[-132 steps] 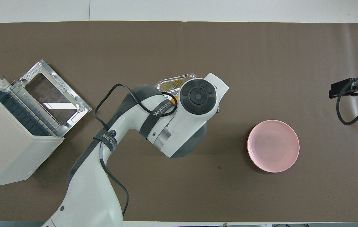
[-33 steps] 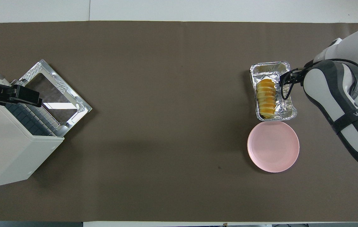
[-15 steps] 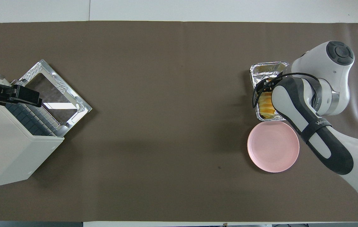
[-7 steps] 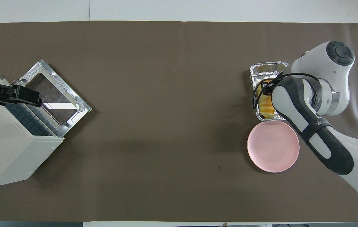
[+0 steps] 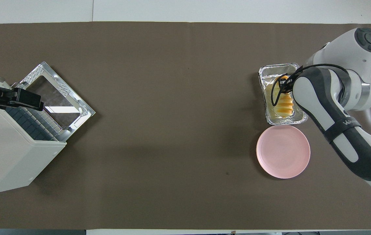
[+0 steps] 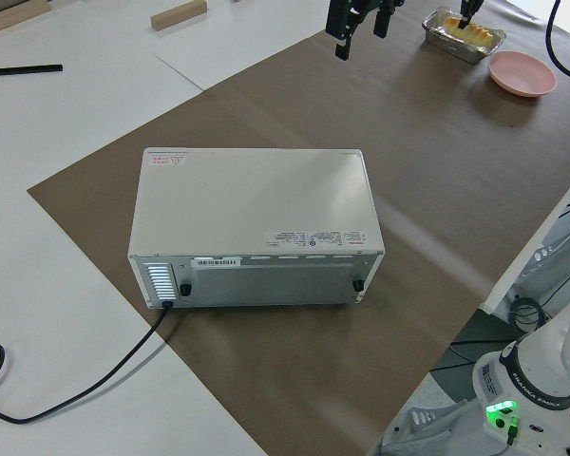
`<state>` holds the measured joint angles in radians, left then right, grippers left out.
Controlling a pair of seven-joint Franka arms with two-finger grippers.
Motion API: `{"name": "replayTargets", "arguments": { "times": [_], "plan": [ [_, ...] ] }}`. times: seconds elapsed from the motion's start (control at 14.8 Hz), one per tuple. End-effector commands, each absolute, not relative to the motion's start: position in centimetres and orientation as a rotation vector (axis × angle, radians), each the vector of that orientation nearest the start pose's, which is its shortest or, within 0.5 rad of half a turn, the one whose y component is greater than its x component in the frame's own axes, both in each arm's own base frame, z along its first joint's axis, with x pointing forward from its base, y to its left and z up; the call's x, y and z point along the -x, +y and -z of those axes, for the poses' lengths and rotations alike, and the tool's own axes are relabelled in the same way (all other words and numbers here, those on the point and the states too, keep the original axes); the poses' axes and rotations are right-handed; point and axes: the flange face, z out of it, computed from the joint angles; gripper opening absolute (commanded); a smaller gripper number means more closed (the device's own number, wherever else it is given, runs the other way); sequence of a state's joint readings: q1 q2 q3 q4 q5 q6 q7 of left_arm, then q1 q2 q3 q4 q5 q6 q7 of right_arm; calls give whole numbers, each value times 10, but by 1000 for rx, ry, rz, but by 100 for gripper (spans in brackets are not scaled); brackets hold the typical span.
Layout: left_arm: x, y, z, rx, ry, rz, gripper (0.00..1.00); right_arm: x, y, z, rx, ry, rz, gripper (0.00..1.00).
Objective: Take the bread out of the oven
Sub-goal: 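Grasp the stack of bread slices in the tray with the right gripper, then lift the bread slices onto the pink plate with the right gripper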
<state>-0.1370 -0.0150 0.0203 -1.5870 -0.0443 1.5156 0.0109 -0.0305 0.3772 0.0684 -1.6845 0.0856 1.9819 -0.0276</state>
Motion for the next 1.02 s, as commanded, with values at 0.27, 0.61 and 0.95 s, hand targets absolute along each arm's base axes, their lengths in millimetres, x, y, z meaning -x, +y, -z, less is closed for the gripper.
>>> {"name": "replayTargets", "arguments": {
  "times": [0.27, 0.61, 0.95],
  "plan": [
    [-533, -67, -623, 3192, 208, -68, 100, -604, 31, -461, 3060, -83, -217, 0],
    [-533, -67, -623, 3192, 208, -68, 100, -521, 39, -479, 3083, -87, -234, 0],
    [-533, -67, -623, 3191, 208, -71, 100, -450, 58, -432, 3106, -94, -243, 0]
  ]
}}
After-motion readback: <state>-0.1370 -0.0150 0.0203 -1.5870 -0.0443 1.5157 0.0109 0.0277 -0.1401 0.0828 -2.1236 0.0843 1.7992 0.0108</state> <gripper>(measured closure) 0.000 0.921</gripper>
